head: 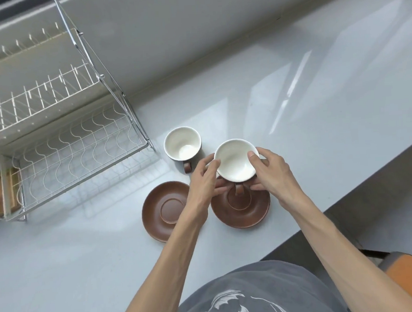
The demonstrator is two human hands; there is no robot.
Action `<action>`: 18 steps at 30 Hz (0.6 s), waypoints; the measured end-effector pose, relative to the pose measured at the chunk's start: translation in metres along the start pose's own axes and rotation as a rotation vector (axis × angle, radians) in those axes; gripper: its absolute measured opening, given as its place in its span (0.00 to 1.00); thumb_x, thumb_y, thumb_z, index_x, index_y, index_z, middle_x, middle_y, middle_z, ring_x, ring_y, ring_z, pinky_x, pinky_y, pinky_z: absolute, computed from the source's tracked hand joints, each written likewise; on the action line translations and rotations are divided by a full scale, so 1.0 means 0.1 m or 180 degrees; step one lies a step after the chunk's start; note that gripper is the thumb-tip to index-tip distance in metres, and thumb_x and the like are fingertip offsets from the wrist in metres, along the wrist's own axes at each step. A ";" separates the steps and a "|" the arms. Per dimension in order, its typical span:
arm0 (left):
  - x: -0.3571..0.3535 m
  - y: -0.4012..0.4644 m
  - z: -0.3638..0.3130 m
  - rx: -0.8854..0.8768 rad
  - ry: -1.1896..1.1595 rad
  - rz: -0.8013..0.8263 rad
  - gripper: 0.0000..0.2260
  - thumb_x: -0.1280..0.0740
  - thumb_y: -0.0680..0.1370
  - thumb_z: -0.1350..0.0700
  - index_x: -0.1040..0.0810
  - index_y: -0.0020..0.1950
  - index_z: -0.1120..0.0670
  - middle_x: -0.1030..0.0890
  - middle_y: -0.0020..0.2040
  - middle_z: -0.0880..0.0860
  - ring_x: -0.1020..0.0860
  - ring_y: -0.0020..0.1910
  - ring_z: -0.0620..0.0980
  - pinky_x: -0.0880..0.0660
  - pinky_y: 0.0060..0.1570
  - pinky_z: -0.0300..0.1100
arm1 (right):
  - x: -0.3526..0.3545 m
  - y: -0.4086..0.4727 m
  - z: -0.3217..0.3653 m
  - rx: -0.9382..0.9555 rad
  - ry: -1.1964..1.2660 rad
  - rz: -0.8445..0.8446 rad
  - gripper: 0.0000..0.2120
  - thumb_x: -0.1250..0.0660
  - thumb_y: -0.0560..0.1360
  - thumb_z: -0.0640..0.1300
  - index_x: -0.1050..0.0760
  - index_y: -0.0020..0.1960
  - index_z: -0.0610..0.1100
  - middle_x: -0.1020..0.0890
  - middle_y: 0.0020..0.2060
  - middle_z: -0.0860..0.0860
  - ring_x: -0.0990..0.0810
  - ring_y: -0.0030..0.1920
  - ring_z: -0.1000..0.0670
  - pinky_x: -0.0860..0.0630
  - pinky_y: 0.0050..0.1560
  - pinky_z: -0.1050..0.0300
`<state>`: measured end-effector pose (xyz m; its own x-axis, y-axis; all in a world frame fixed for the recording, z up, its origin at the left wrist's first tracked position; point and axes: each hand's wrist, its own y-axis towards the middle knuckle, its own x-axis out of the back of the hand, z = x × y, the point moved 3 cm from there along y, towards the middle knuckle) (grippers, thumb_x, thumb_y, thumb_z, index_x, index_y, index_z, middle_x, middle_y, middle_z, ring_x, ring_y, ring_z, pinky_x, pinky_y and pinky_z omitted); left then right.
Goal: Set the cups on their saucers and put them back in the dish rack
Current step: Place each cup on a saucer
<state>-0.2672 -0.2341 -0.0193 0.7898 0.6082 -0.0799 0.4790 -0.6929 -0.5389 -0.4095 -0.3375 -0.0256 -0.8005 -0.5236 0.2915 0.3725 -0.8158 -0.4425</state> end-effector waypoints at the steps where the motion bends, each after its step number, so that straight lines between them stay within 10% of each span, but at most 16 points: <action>1: 0.02 -0.04 0.06 0.0033 0.0005 0.0003 0.19 0.35 0.80 0.47 0.27 0.71 0.47 0.21 0.64 0.48 0.14 0.50 0.55 0.17 0.44 0.42 | -0.01 -0.05 -0.05 -0.0009 0.0014 0.0004 0.22 0.38 0.77 0.59 0.26 0.68 0.52 0.17 0.52 0.47 0.13 0.41 0.48 0.14 0.41 0.48; 18: 0.11 -0.39 0.52 0.0233 -0.0002 0.0111 0.17 0.35 0.80 0.44 0.24 0.69 0.46 0.21 0.61 0.45 0.15 0.52 0.57 0.17 0.54 0.50 | -0.09 -0.51 -0.53 -0.0224 0.0281 -0.0034 0.13 0.36 0.78 0.56 0.26 0.62 0.59 0.17 0.53 0.50 0.13 0.45 0.45 0.16 0.34 0.55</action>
<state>-0.2975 -0.1802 -0.0424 0.8053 0.5844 -0.1000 0.4219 -0.6834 -0.5957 -0.4465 -0.2780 -0.0503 -0.8437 -0.4888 0.2220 0.3324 -0.8003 -0.4990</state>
